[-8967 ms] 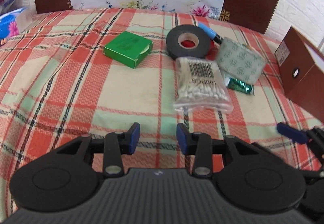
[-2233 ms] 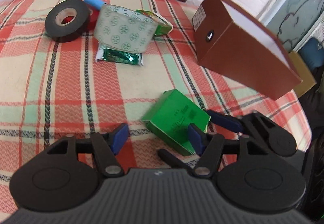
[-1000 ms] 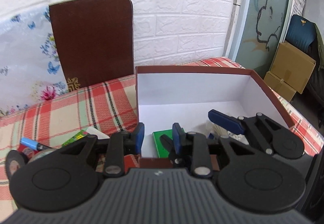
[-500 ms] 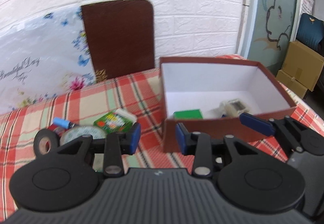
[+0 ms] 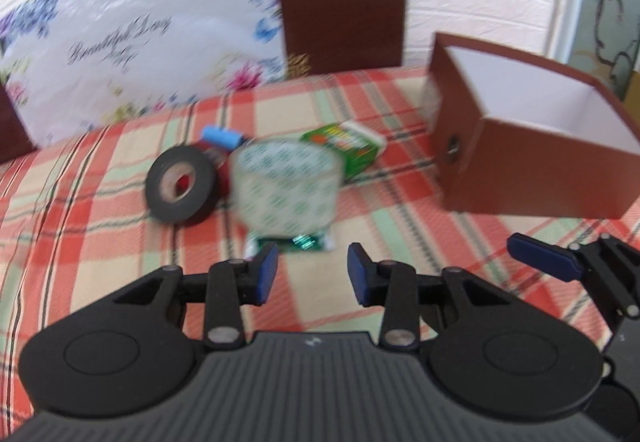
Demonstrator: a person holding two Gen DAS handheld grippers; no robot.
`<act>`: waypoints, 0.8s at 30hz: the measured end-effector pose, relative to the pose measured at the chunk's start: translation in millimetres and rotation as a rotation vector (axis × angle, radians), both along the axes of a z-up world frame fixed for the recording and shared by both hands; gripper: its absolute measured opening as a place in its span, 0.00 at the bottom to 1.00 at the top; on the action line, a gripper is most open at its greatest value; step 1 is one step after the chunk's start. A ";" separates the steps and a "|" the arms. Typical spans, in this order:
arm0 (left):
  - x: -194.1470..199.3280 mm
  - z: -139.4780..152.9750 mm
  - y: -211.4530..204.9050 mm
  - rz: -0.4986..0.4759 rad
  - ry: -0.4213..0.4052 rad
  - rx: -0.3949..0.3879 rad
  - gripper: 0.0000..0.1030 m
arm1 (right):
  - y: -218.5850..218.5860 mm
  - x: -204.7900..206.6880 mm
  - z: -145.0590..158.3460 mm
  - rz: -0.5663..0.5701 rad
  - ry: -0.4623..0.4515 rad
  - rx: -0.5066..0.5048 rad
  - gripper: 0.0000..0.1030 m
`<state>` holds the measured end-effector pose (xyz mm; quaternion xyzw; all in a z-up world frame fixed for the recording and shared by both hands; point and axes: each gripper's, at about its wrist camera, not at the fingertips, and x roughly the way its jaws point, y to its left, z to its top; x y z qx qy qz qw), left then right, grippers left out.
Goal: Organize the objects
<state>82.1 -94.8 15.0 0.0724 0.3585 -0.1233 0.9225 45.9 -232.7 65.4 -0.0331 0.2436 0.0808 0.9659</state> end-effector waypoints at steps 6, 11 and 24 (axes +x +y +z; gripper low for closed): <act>9.1 -17.0 31.0 0.067 0.019 0.007 0.41 | 20.6 9.8 -4.2 0.047 0.037 -0.033 0.68; 18.7 -32.4 63.4 0.139 0.034 -0.003 0.42 | 32.8 23.8 -5.9 0.067 0.059 -0.043 0.68; 9.7 -62.2 115.0 0.223 -0.146 -0.078 0.69 | 39.2 102.5 7.3 0.076 0.067 0.106 0.87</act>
